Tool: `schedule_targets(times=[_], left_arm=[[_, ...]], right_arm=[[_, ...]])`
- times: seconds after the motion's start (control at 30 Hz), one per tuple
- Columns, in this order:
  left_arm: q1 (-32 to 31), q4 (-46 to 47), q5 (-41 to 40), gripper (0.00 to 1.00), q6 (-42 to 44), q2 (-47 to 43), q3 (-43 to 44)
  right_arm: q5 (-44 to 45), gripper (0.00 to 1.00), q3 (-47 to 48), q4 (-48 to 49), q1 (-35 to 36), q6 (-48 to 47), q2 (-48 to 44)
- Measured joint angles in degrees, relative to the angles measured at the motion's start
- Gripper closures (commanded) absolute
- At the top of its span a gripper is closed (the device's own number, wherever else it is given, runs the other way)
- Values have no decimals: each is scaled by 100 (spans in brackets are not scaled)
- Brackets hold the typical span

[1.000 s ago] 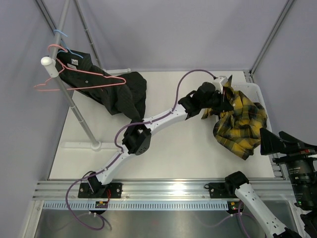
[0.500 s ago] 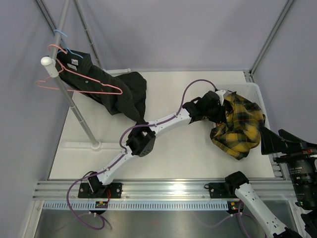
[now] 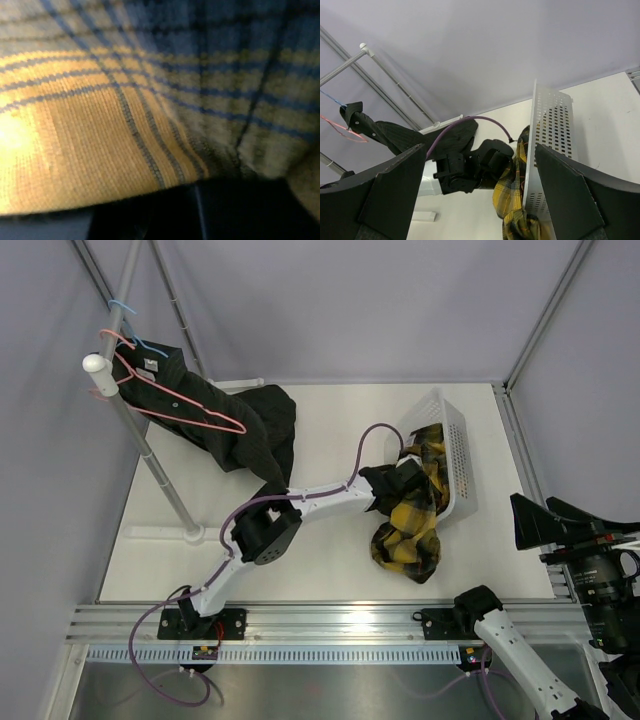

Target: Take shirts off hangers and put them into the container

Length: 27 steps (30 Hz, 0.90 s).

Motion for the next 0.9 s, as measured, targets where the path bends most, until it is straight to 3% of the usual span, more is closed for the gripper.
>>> schedule_targets(times=[0.17,0.33,0.53,0.9], left_arm=[[-184,-199,-400,83,9,-376,-365],[-494,-315,-649,83,101,-382,-186],[-761,-315,-754,82,212,-382,105],[-916,-166,-732,79,179,-382,516]], right_arm=[[-96,0,-11,0,0,28,0],[-94,1,-7,-52,0,52,2],[503,1,-26,-437,0,201,262],[813,0,-155,-632,0,291,442]])
